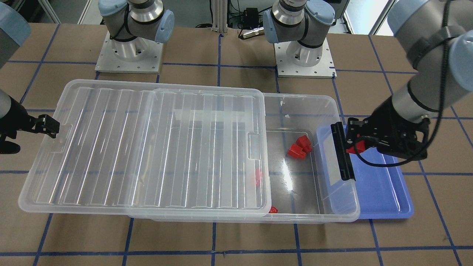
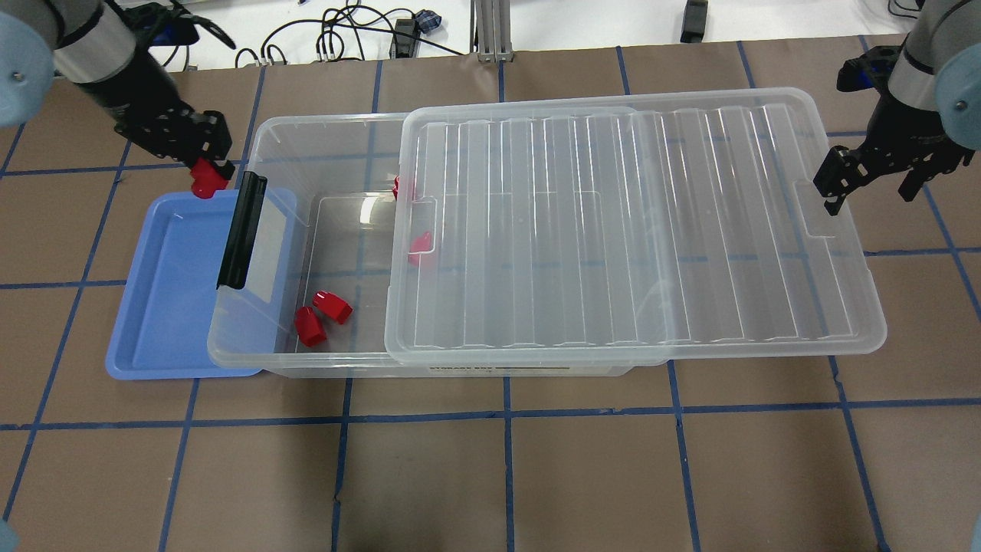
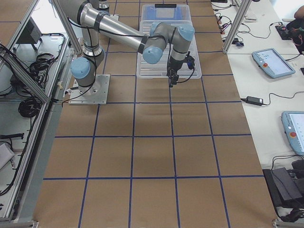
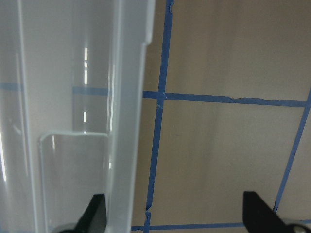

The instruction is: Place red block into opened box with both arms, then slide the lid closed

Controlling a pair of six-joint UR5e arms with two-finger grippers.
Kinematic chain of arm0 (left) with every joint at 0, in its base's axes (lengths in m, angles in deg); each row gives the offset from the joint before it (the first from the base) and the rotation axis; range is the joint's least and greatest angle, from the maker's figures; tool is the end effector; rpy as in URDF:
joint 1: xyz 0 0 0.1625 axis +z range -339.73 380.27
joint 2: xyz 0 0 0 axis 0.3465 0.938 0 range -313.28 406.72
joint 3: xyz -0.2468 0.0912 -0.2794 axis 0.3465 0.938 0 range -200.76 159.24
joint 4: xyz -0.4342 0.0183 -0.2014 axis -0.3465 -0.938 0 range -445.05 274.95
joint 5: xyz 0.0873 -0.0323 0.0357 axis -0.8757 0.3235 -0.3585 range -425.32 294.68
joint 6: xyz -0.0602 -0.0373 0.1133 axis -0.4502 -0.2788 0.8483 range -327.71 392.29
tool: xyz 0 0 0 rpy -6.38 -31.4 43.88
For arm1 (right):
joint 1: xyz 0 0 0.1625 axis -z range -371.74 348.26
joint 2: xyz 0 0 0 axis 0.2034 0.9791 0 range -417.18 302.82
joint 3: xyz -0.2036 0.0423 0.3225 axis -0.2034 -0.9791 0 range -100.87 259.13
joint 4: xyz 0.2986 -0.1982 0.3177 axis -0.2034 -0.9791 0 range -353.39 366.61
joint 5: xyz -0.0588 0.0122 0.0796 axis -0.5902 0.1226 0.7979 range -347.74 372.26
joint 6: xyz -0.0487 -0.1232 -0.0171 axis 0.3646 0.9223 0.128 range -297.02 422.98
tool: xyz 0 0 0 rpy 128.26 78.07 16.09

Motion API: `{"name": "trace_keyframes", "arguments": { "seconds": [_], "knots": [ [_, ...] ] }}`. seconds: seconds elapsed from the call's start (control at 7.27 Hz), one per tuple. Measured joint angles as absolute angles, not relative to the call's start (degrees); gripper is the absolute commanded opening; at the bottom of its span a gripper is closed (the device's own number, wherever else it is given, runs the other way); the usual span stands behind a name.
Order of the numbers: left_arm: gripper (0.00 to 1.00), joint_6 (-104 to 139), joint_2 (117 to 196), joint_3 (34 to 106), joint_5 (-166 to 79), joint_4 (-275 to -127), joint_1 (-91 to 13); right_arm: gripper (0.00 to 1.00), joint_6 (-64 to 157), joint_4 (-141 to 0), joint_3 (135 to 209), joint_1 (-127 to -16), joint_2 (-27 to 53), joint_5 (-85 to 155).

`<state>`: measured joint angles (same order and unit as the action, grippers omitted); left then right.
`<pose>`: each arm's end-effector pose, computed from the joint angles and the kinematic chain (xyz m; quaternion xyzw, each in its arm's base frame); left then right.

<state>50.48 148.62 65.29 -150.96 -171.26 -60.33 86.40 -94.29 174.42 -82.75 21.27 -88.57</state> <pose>-0.0395 -0.6395 0.3343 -0.0752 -0.9958 -0.0262 0.0456 -0.0937 -0.6051 0.2645 0.0433 -0.9933 -0.0822 0.0692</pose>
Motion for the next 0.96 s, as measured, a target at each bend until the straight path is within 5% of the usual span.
{"name": "trace_keyframes", "arguments": {
  "seconds": [0.96],
  "knots": [
    [0.03,35.94,151.11,83.82,-153.91,-145.29,-66.98,1.00,85.84,-93.73,172.23,-82.84,22.27,-88.46]
  ]
}}
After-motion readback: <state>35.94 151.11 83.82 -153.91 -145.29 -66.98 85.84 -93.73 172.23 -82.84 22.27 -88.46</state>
